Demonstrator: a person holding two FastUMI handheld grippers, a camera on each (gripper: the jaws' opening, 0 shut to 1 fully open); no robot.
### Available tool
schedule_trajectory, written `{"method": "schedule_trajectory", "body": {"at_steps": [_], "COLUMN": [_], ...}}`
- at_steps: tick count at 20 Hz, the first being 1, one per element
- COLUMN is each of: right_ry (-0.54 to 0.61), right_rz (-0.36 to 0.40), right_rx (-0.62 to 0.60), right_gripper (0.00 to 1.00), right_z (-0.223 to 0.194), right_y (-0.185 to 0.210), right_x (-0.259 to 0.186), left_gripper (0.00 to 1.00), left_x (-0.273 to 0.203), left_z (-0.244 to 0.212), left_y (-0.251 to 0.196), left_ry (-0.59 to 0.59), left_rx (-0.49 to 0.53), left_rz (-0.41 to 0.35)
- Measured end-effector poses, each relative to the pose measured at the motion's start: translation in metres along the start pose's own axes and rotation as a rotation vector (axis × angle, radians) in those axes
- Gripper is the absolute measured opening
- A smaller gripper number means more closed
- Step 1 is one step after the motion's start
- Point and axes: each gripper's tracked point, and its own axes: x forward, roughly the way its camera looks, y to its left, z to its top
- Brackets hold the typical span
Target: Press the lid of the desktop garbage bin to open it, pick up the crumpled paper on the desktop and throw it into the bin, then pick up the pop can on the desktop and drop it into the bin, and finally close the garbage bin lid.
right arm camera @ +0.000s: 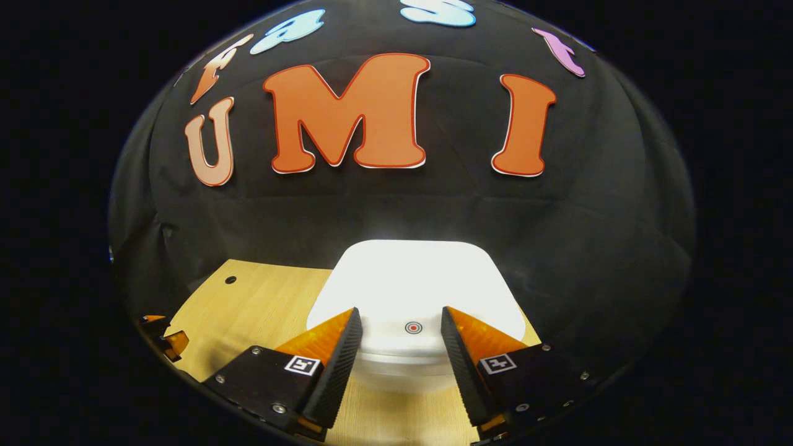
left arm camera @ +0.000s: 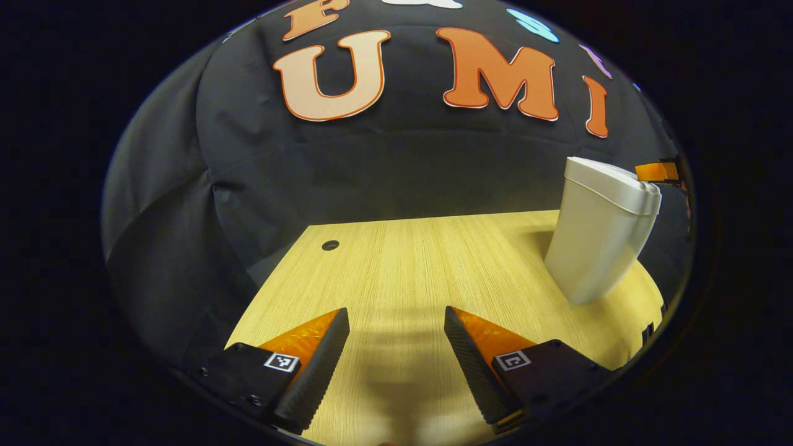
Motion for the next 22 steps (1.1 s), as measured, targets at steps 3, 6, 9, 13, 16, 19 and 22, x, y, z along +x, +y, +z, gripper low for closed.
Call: {"method": "schedule_trajectory", "body": {"at_steps": [3, 6, 9, 13, 16, 19, 22], "right_ry": [-0.018, -0.02, -0.049, -0.079, -0.096, -0.164, -0.219], "right_rz": [-0.017, -0.004, -0.001, -0.03, 0.023, 0.047, 0.053], "right_rx": [0.002, 0.032, 0.033, 0.034, 0.085, 0.037, -0.037], "right_gripper": [0.66, 0.61, 0.49, 0.47, 0.5, 0.53, 0.65], "right_z": [-0.003, -0.007, -0.006, -0.007, -0.017, -0.008, 0.0], "right_y": [-0.001, -0.001, -0.001, 0.008, 0.033, 0.052, 0.071], "right_x": [-0.002, -0.004, -0.007, -0.018, -0.03, -0.041, -0.055], "left_gripper": [0.99, 0.99, 0.99, 0.99, 0.99, 0.99, 0.99], "left_x": [0.0, 0.0, -0.003, -0.009, -0.011, -0.017, -0.02], "left_z": [0.001, 0.0, 0.003, 0.015, 0.02, 0.037, 0.054], "left_y": [-0.006, -0.008, -0.009, -0.004, 0.004, 0.01, 0.014], "left_ry": [0.001, 0.003, -0.004, -0.044, -0.067, -0.118, -0.167], "left_rx": [0.016, 0.029, 0.035, 0.045, 0.048, 0.057, 0.062], "left_rz": [-0.015, -0.027, -0.035, -0.04, -0.033, -0.028, -0.03]}}
